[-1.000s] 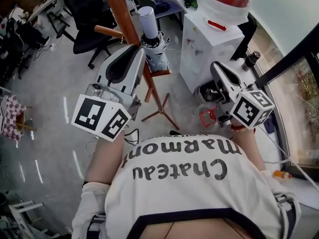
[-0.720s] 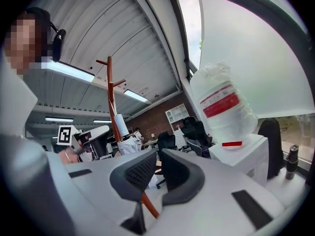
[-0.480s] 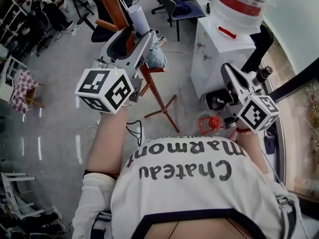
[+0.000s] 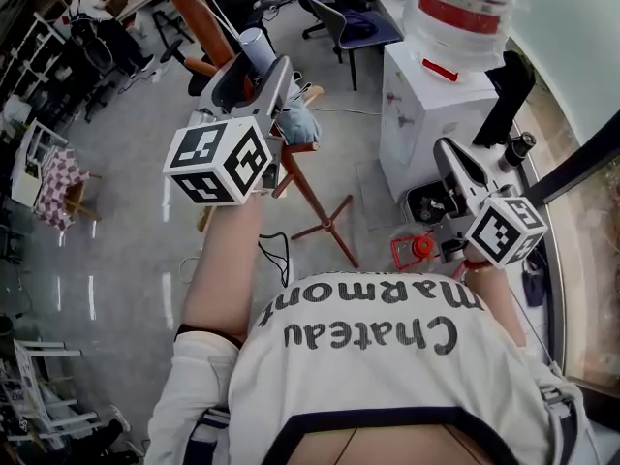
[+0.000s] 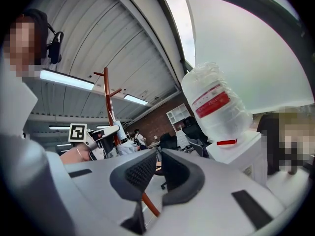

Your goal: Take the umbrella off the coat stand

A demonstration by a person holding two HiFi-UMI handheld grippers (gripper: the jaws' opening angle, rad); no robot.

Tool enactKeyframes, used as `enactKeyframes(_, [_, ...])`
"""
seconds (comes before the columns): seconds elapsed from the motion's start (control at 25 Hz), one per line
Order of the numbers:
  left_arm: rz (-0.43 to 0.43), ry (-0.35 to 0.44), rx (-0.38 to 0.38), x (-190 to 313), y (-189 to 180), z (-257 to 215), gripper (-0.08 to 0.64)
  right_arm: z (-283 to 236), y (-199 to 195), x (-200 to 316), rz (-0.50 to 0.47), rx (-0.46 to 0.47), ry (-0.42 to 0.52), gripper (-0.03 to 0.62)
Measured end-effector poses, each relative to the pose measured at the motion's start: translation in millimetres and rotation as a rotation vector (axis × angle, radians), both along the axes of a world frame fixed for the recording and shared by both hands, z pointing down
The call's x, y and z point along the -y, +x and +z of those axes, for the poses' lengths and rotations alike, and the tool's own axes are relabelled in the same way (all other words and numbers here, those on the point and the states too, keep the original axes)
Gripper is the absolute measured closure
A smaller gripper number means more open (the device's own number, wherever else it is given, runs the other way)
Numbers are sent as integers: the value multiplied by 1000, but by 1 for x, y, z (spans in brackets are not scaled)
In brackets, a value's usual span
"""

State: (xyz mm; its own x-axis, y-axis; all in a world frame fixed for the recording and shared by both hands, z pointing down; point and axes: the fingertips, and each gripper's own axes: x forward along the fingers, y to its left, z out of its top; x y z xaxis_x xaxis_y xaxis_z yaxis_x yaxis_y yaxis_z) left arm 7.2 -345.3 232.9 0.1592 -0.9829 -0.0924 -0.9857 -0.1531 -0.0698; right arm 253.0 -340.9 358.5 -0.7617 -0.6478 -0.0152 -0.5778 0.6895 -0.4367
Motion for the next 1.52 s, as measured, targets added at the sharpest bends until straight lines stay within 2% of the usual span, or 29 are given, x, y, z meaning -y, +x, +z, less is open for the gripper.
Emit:
enactKeyframes(0.2, [-33, 2, 28, 6, 1, -1, 341, 1, 9, 2, 17, 4, 0, 545])
enactKeyframes(0.44, [-67, -2, -13, 18, 5, -3, 341, 1, 10, 3, 13, 2, 4, 545])
enactKeyframes(0.72, [-69, -19, 8, 26, 5, -9, 339, 5, 12, 5, 16, 1, -7, 545])
enactKeyframes(1.04, [-113, 16, 19, 29, -3, -8, 341, 10, 10, 8, 9, 8, -17, 545])
enactKeyframes(1.24, [-131, 50, 27, 26, -4, -10, 400, 12, 13, 12, 14, 12, -21, 546])
enactKeyframes(1.52, [-91, 104, -4, 19, -2, -11, 419, 15, 12, 16, 11, 5, -29, 545])
